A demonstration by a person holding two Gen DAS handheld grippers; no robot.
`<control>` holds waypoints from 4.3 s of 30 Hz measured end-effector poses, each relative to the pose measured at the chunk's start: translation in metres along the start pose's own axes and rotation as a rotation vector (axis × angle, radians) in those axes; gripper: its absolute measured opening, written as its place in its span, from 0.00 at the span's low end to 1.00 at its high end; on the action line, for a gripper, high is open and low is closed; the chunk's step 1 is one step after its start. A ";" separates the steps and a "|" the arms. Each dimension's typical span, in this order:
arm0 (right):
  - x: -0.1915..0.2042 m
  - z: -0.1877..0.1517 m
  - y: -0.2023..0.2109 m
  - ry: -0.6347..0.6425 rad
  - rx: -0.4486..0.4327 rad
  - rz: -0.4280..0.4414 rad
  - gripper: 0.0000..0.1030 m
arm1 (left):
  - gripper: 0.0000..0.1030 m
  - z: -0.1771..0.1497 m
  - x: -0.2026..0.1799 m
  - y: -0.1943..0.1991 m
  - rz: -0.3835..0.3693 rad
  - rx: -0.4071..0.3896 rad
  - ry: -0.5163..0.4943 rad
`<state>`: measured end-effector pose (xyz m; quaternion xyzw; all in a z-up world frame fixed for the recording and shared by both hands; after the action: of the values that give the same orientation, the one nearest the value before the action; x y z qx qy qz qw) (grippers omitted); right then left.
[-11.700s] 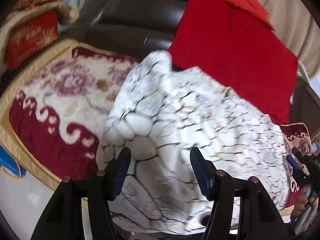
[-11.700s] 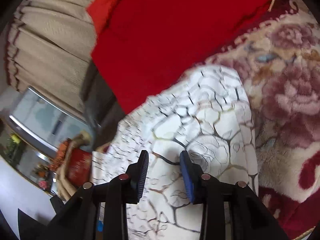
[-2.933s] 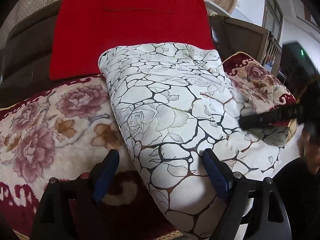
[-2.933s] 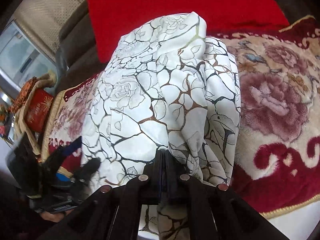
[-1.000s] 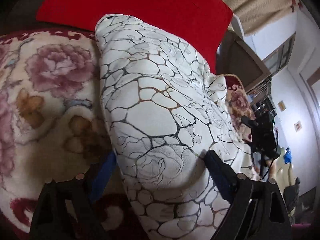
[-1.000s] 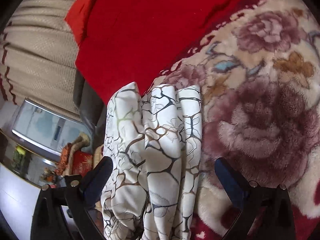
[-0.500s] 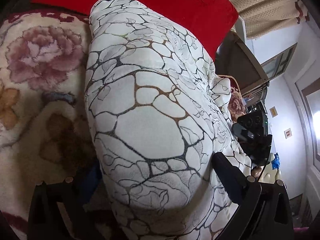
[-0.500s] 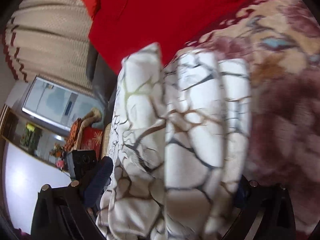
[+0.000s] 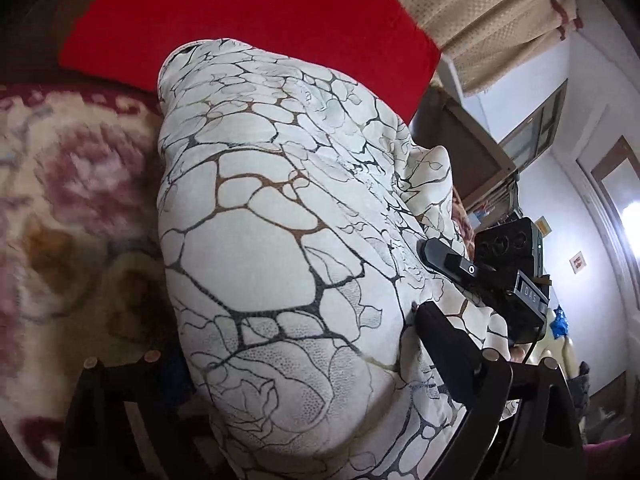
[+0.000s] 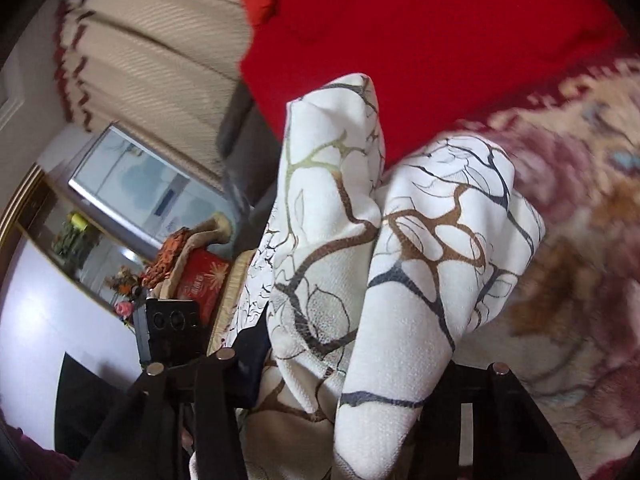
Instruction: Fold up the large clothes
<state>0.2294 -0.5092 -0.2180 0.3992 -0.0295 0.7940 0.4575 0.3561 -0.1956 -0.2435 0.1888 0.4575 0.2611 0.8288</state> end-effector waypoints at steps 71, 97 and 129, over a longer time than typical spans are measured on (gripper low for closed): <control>0.368 -0.127 0.176 0.525 -0.147 -0.460 0.75 | 0.96 -0.173 -0.199 0.293 0.956 -0.663 -0.110; 0.434 -0.146 0.237 0.515 -0.336 -0.324 0.75 | 0.97 -0.223 -0.244 0.340 0.917 -0.716 -0.167; 0.420 -0.146 0.244 0.538 -0.320 -0.359 0.85 | 1.00 -0.209 -0.283 0.337 0.950 -0.686 -0.300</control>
<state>-0.1522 -0.2953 0.0377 0.0980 0.0385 0.7629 0.6379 -0.0366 -0.0843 0.0223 0.1292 0.0911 0.7058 0.6906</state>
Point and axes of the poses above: each gripper's, at about its wrist camera, not at the fingertips, and y roughly against the way its jaws point, x to its left, z to its top, the point moved 1 cm from there along -y, roughly the way its jaws point, and after that the axes turned 8 degrees about y, right-handed, at the moved point
